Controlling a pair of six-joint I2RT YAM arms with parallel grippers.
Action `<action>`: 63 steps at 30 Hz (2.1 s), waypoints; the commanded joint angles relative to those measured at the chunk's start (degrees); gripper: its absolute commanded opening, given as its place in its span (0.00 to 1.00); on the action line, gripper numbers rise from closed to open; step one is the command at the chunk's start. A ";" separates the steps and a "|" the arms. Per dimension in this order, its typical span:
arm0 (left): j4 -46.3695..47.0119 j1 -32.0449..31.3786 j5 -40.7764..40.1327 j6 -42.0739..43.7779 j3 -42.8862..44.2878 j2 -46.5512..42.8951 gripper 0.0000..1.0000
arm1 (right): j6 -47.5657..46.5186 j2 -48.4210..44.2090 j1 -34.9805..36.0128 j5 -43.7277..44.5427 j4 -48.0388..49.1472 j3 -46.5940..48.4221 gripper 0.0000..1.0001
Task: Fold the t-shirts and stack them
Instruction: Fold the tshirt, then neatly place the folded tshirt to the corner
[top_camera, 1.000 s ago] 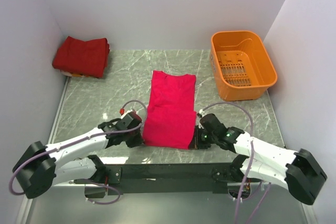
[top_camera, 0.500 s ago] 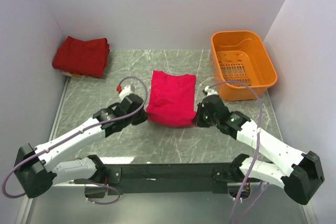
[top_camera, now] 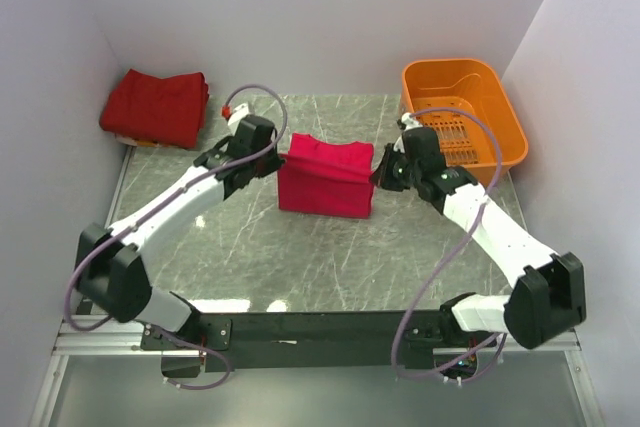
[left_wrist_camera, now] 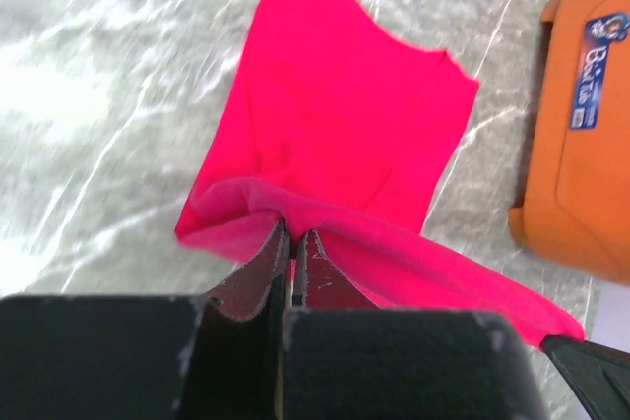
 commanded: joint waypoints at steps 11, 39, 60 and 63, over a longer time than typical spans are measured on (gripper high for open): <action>5.04 6.78 2.22 7.28 17.77 14.98 0.01 | -5.16 15.83 -8.23 -6.73 -0.35 15.79 0.00; 5.04 11.97 16.46 16.78 35.98 38.37 0.99 | -10.96 36.94 -11.49 -12.09 -3.26 38.24 0.80; -1.90 10.83 20.95 20.21 28.32 41.71 0.84 | -9.91 6.88 -9.38 -10.16 2.55 6.32 0.81; -2.78 10.12 19.72 20.64 28.58 42.94 0.75 | -10.35 4.24 -9.47 -7.97 1.23 5.08 0.81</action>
